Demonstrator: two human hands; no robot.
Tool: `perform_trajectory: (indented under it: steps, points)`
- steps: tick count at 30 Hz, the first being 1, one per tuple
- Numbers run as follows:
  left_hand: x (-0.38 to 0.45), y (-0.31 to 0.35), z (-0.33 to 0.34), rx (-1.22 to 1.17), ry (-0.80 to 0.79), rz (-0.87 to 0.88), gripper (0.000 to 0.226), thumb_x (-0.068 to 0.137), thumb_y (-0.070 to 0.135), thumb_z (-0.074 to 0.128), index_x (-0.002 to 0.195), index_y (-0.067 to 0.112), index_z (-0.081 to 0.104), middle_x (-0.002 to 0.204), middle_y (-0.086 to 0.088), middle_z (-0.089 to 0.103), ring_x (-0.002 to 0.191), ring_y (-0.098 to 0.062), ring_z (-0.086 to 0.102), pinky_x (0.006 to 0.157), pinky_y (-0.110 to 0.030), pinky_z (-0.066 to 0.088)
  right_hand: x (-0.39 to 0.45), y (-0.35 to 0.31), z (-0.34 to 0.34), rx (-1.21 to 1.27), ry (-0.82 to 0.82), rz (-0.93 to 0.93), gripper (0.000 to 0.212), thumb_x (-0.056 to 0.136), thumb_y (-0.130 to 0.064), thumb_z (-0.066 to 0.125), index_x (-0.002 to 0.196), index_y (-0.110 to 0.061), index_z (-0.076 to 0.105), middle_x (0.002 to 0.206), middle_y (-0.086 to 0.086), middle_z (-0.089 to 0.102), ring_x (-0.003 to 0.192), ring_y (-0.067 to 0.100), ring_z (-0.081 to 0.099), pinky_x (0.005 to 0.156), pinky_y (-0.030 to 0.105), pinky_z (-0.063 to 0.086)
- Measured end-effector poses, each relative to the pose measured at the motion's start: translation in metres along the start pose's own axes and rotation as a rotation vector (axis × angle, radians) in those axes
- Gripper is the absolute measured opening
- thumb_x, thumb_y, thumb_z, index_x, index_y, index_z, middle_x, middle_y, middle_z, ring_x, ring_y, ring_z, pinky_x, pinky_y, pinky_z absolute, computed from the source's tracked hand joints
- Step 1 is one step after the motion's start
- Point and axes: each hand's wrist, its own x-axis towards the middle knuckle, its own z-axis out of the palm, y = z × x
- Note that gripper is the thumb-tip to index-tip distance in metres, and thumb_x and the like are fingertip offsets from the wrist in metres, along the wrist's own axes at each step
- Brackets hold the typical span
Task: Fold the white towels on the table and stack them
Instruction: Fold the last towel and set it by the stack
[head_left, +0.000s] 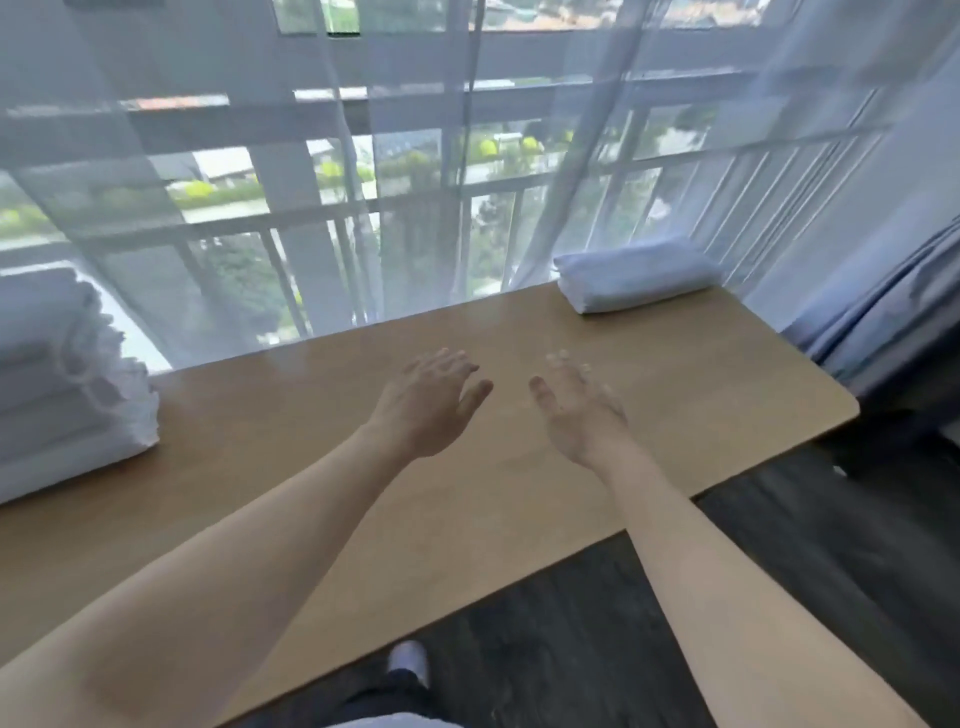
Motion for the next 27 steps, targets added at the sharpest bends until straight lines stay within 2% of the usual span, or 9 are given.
perform_trajectory:
  steps: [4, 13, 21, 27]
  points:
    - [0.045, 0.030, 0.023, 0.047, -0.031, 0.037, 0.054, 0.105, 0.052, 0.028, 0.149, 0.025, 0.045, 0.160, 0.002, 0.039, 0.151, -0.015, 0.027, 0.123, -0.034, 0.015, 0.038, 0.037, -0.010, 0.008, -0.009, -0.004, 0.061, 0.104, -0.056, 0.028, 0.158, -0.027, 0.026, 0.168, -0.005, 0.015, 0.154, 0.021, 0.014, 0.121, 0.040, 0.010]
    - [0.186, 0.086, 0.073, 0.013, -0.146, 0.010, 0.058, 0.106, 0.053, 0.026, 0.152, 0.022, 0.041, 0.161, -0.001, 0.036, 0.152, -0.018, 0.025, 0.122, -0.036, 0.018, 0.116, 0.140, -0.051, -0.020, -0.125, 0.088, 0.061, 0.106, -0.054, 0.025, 0.160, -0.026, 0.018, 0.169, -0.005, 0.007, 0.155, 0.020, 0.008, 0.122, 0.040, 0.008]
    - [0.284, 0.138, 0.102, -0.019, -0.159, -0.057, 0.058, 0.104, 0.054, 0.025, 0.150, 0.023, 0.043, 0.159, 0.001, 0.039, 0.150, -0.018, 0.028, 0.119, -0.035, 0.021, 0.207, 0.233, -0.104, 0.048, -0.172, 0.085, 0.061, 0.106, -0.054, 0.028, 0.160, -0.028, 0.018, 0.169, -0.009, 0.005, 0.155, 0.017, 0.002, 0.122, 0.037, 0.009]
    - [0.341, 0.173, 0.161, -0.108, -0.148, -0.205, 0.056, 0.106, 0.050, 0.027, 0.150, 0.019, 0.042, 0.162, 0.000, 0.034, 0.153, -0.013, 0.019, 0.122, -0.026, 0.007, 0.289, 0.308, -0.113, 0.098, -0.238, 0.008, 0.060, 0.106, -0.049, 0.032, 0.160, -0.024, 0.020, 0.169, -0.008, 0.007, 0.155, 0.016, 0.003, 0.122, 0.034, 0.010]
